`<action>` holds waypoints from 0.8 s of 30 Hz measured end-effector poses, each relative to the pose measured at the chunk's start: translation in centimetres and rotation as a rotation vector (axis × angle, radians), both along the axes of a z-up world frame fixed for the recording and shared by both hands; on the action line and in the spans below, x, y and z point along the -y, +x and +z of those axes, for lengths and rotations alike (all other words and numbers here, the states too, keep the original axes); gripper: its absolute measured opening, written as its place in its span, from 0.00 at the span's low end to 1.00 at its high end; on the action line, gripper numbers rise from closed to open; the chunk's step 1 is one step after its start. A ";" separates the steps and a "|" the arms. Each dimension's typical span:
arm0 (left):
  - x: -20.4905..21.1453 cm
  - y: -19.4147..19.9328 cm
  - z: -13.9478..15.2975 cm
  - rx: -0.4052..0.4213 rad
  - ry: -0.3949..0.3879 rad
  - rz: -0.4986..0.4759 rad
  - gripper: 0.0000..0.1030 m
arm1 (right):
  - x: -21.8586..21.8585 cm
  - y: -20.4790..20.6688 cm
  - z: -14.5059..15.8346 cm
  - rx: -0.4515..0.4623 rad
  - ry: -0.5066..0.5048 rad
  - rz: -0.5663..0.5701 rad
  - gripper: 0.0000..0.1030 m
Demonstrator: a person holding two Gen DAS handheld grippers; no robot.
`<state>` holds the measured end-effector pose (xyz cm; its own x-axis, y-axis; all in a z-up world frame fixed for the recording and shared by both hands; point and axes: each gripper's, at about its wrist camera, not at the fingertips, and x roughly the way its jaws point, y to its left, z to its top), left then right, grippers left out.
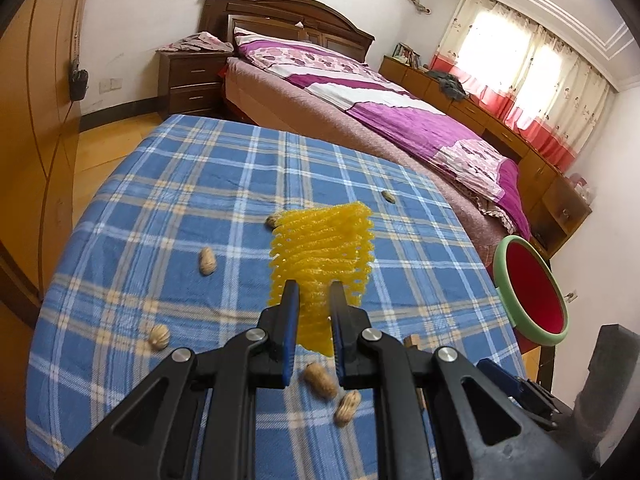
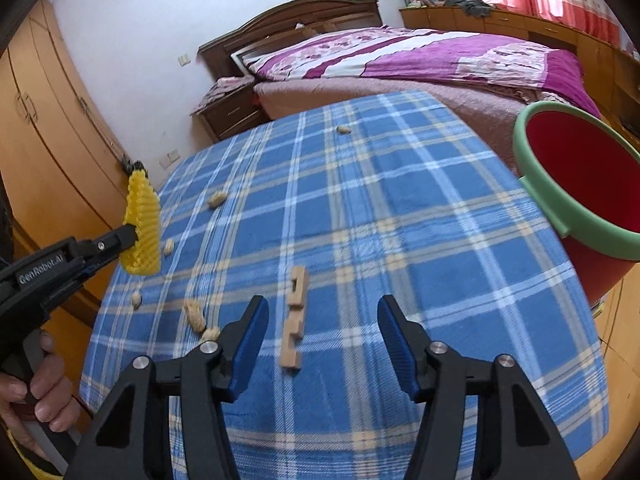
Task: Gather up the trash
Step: 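Grasp the wooden block piece with the right tool while the left tool holds the foam sleeve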
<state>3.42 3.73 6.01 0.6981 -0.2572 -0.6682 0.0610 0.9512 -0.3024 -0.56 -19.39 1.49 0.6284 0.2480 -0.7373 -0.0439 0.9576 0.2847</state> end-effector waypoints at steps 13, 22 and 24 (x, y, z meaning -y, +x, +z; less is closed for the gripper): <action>-0.8 -0.4 -1.0 -0.023 -0.018 0.010 0.14 | -2.4 0.0 -2.2 -0.045 -0.090 0.046 0.35; -0.7 -0.4 -1.1 -0.023 -0.020 0.010 0.14 | -2.4 -0.1 -2.4 -0.026 -0.146 0.036 0.14; -0.7 -0.4 -1.1 -0.024 -0.021 0.010 0.14 | -2.4 -0.1 -2.4 -0.022 -0.151 0.036 0.13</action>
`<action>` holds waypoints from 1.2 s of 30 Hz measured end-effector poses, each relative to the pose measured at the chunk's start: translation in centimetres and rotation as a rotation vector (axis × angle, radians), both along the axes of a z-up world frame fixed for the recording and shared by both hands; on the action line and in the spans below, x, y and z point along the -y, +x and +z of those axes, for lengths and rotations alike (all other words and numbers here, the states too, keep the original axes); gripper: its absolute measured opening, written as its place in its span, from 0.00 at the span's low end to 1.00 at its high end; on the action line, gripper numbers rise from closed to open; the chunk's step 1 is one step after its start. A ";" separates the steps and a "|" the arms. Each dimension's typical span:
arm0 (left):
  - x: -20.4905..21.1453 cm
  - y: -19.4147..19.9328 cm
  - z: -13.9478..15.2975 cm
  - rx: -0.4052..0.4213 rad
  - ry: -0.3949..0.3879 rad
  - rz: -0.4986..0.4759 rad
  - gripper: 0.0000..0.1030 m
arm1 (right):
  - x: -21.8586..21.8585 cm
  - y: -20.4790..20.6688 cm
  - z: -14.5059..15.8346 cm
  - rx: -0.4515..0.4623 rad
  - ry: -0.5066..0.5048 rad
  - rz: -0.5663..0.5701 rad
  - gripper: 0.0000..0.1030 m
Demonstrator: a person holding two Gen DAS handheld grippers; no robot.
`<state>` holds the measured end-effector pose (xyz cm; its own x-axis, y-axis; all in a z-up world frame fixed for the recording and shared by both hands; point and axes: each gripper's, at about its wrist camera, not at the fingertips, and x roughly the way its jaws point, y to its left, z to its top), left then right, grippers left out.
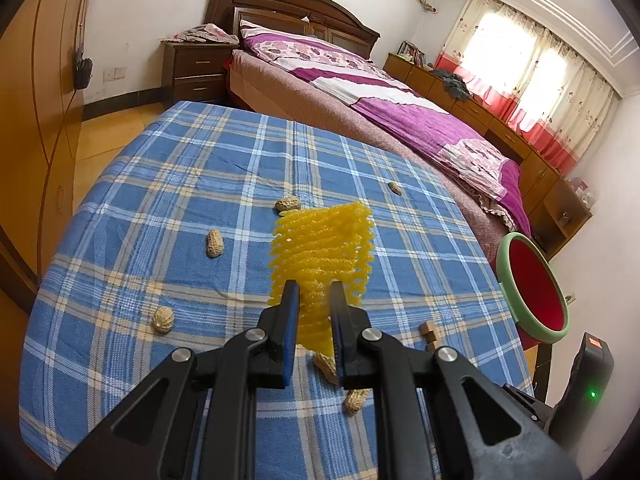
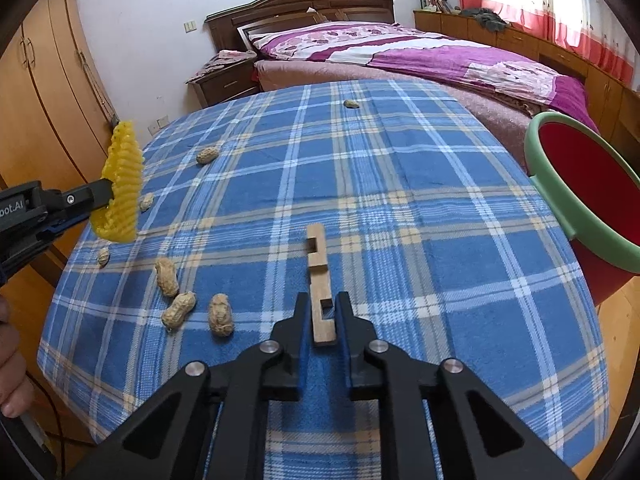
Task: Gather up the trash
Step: 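Grasp the wooden block piece with the right tool while the left tool holds the foam sleeve, then carry both items over the red bucket and open both tools to drop them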
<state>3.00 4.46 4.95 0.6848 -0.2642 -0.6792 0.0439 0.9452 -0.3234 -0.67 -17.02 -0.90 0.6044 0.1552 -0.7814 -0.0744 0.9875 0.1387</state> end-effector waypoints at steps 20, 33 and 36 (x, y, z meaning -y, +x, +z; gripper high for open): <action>1.4 -0.1 1.4 0.020 -0.021 -0.040 0.14 | 2.9 -1.6 3.8 0.109 0.100 -0.040 0.12; 3.9 0.8 2.0 0.000 -0.062 -0.114 0.14 | 6.1 -2.5 5.9 0.171 0.157 -0.094 0.12; 4.7 1.1 1.9 -0.009 -0.066 -0.132 0.14 | 7.0 -2.6 6.0 0.181 0.171 -0.108 0.12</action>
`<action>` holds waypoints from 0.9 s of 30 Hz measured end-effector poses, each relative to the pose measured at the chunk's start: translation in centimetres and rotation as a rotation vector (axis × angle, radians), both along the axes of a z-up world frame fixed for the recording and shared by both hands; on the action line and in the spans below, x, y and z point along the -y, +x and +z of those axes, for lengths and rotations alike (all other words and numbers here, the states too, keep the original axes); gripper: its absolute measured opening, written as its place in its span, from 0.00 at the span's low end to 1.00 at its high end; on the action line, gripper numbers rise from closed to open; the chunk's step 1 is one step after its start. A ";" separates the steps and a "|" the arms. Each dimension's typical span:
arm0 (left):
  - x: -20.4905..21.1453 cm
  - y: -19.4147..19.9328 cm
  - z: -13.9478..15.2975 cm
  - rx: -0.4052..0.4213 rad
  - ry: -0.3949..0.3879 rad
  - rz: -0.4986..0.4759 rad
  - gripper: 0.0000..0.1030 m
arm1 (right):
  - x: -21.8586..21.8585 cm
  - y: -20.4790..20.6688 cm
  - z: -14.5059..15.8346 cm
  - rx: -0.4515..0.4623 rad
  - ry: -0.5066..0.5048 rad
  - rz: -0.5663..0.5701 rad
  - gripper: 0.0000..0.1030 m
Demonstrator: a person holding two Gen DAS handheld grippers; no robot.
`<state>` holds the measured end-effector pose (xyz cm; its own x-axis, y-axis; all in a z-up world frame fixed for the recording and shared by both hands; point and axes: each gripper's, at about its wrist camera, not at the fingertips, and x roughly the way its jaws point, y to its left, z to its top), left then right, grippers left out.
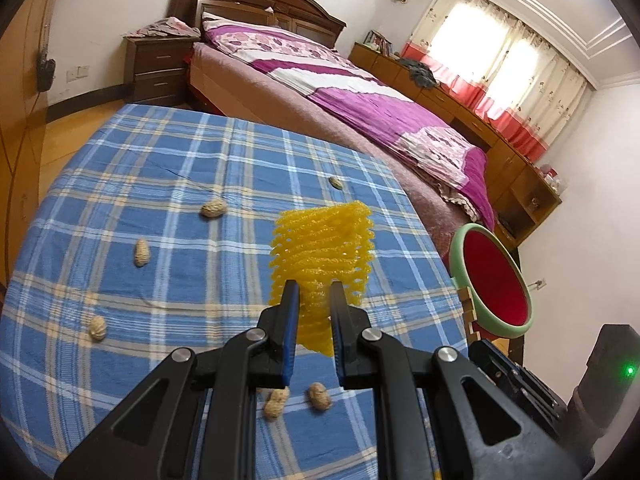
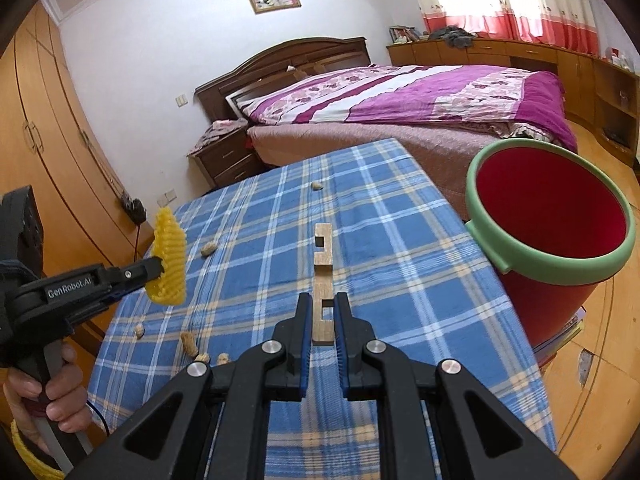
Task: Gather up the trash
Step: 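Carry both items over the red bucket and open both tools to drop them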
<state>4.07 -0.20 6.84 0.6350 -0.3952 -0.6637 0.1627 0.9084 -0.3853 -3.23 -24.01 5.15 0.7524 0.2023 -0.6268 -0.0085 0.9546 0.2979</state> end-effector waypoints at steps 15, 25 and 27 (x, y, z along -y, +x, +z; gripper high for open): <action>5.3 1.1 0.2 -0.015 0.017 -0.121 0.14 | 5.4 -0.3 -0.1 0.008 0.051 -0.114 0.12; 11.5 2.4 1.4 0.010 0.053 -0.245 0.14 | 10.0 -0.3 0.2 0.021 0.068 -0.210 0.12; 13.0 2.8 1.3 0.011 0.064 -0.274 0.14 | 11.1 -0.2 0.3 0.024 0.069 -0.230 0.12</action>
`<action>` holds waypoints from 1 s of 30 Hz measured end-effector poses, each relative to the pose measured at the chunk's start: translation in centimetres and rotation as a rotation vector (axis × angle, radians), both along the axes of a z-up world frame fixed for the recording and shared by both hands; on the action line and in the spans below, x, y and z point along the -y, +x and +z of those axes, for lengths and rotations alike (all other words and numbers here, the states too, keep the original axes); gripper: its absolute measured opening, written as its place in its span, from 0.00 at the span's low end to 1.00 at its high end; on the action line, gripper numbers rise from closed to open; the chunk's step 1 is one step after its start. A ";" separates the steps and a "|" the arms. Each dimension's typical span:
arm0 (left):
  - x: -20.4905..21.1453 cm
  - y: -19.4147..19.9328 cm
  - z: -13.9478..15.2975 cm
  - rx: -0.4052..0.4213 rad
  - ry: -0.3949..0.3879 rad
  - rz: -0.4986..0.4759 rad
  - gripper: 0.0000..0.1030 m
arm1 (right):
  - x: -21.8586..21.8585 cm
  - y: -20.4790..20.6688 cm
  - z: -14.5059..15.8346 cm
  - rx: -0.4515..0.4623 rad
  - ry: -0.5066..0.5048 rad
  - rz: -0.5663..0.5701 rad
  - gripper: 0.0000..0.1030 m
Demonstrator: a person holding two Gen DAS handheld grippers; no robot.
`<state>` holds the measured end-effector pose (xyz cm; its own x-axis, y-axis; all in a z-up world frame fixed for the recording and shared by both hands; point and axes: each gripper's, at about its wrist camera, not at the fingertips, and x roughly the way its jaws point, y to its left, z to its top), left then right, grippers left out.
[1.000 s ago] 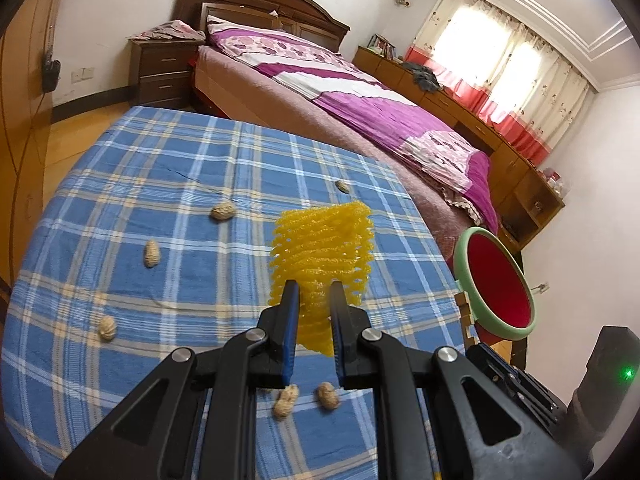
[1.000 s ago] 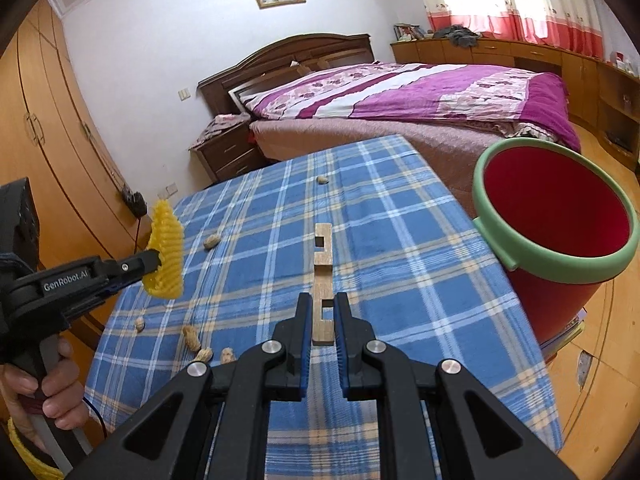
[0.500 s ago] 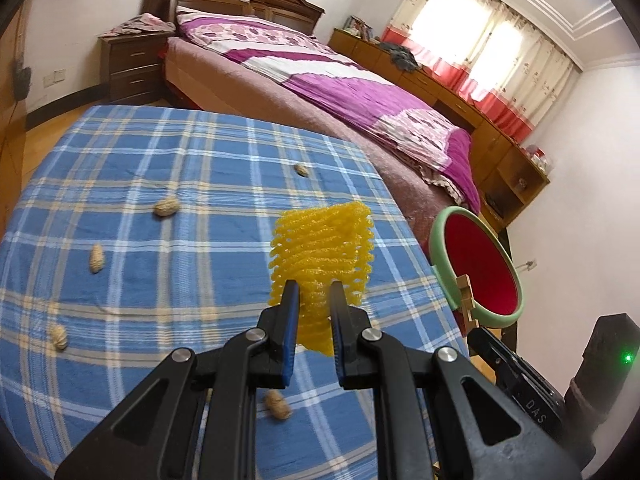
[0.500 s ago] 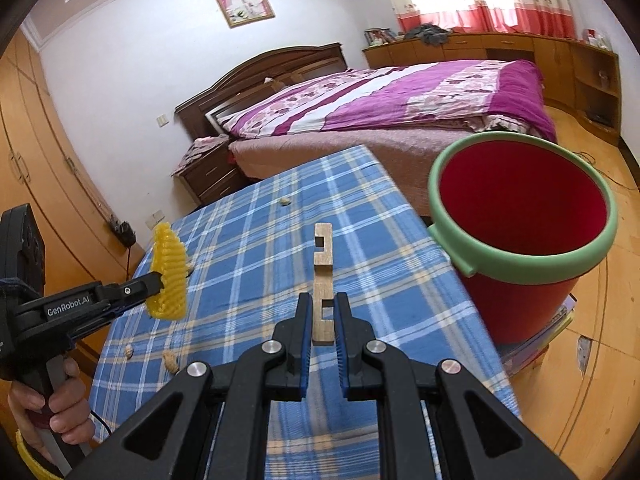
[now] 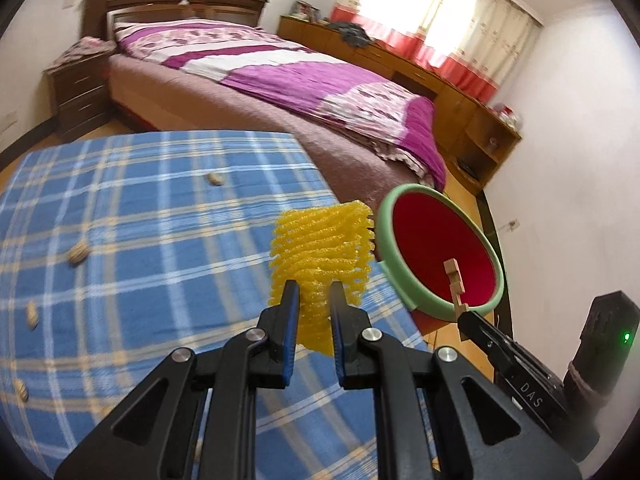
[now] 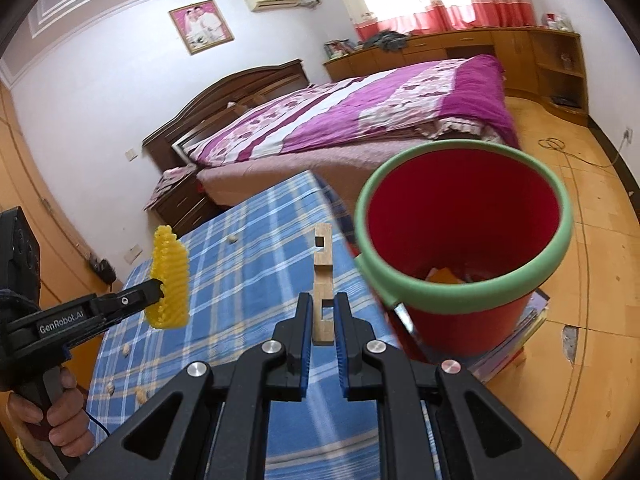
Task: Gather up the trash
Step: 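Carry both items over the red bucket and open both tools to drop them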
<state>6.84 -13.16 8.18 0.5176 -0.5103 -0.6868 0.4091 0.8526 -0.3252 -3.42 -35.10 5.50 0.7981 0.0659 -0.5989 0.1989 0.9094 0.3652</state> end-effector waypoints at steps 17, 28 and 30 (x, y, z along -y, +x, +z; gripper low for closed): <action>13.4 2.5 -0.7 0.047 0.066 -0.219 0.14 | 9.8 1.0 -1.5 -0.015 0.053 -0.180 0.12; 18.7 2.7 -2.3 0.097 0.141 -0.299 0.16 | 12.8 1.4 -3.0 -0.031 0.078 -0.245 0.15; 18.8 2.8 -2.5 0.088 0.137 -0.306 0.19 | 12.9 1.3 -3.2 -0.031 0.084 -0.251 0.15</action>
<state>9.62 -31.94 5.69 0.4148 -0.5574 -0.7192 0.6740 0.7192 -0.1686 -2.13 -47.96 2.30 0.7773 -0.0813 -0.6239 0.4267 0.7968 0.4278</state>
